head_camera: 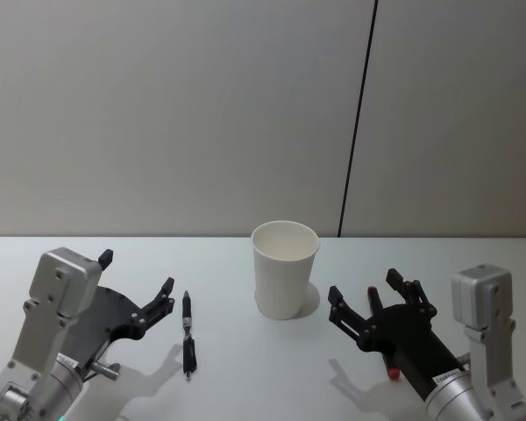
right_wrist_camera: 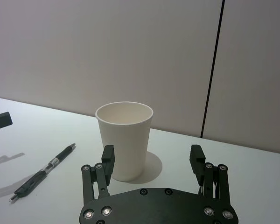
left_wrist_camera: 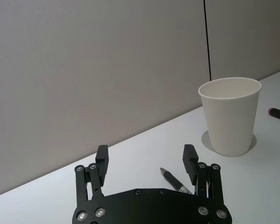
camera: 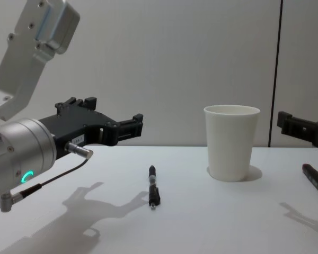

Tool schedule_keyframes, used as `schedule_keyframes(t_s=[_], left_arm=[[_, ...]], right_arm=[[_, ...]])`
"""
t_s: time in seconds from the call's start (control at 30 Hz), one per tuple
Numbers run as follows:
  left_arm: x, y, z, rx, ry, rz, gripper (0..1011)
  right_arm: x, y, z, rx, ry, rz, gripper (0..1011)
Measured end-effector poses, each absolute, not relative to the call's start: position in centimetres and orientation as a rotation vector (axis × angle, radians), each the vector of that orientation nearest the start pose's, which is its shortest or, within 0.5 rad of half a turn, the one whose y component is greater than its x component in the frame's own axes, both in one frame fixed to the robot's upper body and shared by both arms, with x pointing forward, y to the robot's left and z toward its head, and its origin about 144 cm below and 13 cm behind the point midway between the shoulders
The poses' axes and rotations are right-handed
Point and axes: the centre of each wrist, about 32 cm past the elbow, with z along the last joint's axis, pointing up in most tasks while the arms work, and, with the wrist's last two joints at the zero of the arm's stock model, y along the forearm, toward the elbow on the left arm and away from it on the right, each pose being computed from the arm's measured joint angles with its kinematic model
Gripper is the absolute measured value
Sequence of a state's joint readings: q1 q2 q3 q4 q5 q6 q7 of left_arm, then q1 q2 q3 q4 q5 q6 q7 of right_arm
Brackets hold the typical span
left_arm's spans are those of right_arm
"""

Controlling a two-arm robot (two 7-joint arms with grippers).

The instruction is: Place the pen into the pen holder.

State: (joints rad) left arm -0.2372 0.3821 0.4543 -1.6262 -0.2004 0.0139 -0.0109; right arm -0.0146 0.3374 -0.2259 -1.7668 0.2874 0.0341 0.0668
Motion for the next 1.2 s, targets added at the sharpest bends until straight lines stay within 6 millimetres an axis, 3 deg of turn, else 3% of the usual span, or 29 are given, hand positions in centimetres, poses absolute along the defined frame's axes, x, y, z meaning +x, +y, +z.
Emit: schedule_keyframes(t_s=[0.43, 1.2], left_arm=[[49.2, 19.8, 120.4, 0.061, -0.268, 1.124, 1002], [49.2, 19.8, 120.4, 0.061, -0.268, 1.124, 1002]], right_arm=[[44.9, -23.5, 119.6, -0.011, -0.083, -1.226, 1001], [48.5, -23.1, 124.8, -0.232, -0.1, -1.309, 1001]])
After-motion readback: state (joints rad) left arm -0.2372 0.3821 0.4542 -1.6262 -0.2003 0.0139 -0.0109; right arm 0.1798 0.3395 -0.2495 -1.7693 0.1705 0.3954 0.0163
